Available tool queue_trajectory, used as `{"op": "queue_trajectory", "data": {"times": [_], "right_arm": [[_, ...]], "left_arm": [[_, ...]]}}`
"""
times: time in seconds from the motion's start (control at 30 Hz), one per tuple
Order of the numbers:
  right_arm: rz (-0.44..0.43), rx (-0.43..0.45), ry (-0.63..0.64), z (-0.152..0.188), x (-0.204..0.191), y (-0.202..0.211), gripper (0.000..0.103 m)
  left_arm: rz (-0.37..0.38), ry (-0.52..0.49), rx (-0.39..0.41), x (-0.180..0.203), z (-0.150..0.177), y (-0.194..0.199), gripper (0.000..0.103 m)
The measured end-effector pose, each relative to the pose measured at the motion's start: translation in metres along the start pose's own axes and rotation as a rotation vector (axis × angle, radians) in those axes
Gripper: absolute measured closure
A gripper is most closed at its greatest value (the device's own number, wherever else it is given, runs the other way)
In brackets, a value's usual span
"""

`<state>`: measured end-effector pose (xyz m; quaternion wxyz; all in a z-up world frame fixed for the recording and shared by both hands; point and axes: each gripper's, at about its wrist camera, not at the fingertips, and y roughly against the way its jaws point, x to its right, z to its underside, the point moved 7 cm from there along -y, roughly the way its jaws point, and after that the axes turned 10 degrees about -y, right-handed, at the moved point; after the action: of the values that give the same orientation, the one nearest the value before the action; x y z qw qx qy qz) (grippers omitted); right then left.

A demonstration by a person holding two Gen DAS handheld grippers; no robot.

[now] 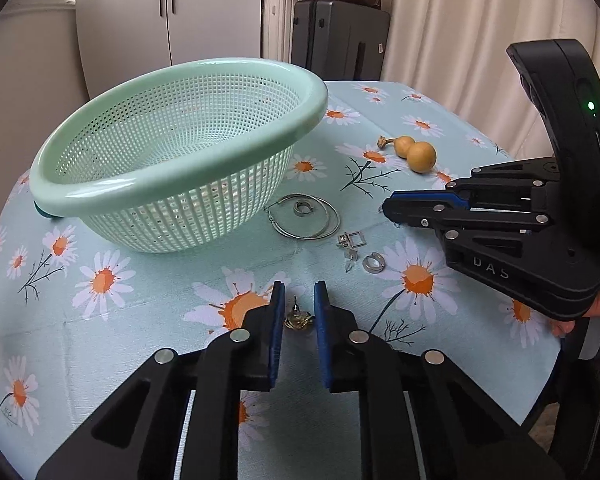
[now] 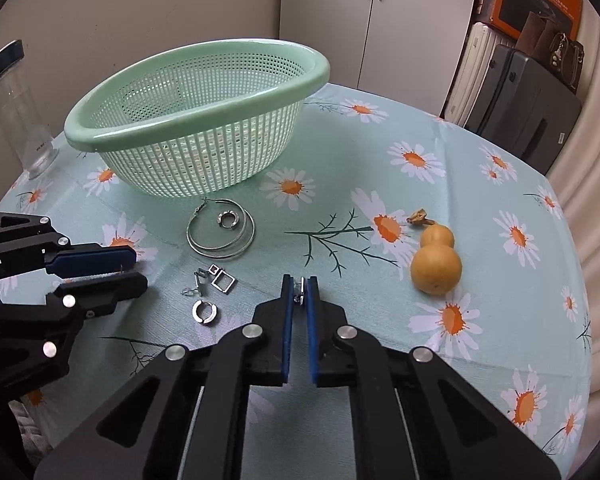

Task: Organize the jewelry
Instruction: 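Grasp the small gold earring with the left tool while the right tool grasps a small silver earring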

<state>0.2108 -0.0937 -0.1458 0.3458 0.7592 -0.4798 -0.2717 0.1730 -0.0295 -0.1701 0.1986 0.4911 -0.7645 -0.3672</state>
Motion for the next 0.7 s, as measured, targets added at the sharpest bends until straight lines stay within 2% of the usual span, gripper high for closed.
{"op": "queue_trajectory", "data": {"times": [0.2,0.37,0.7], "right_arm": [[-0.011,-0.004,-0.049,0.0,0.012,0.005,0.097],[-0.016,0.033,-0.072,-0.008,0.022,0.024,0.097],[-0.087,0.132,-0.131,-0.033,0.028,0.072,0.097]], "left_arm": [[0.015,-0.004,-0.01,0.002,0.006,0.007,0.089],[0.023,-0.002,-0.019,0.004,0.013,0.024,0.089],[-0.003,0.037,0.063,-0.005,-0.002,0.079,0.089]]}}
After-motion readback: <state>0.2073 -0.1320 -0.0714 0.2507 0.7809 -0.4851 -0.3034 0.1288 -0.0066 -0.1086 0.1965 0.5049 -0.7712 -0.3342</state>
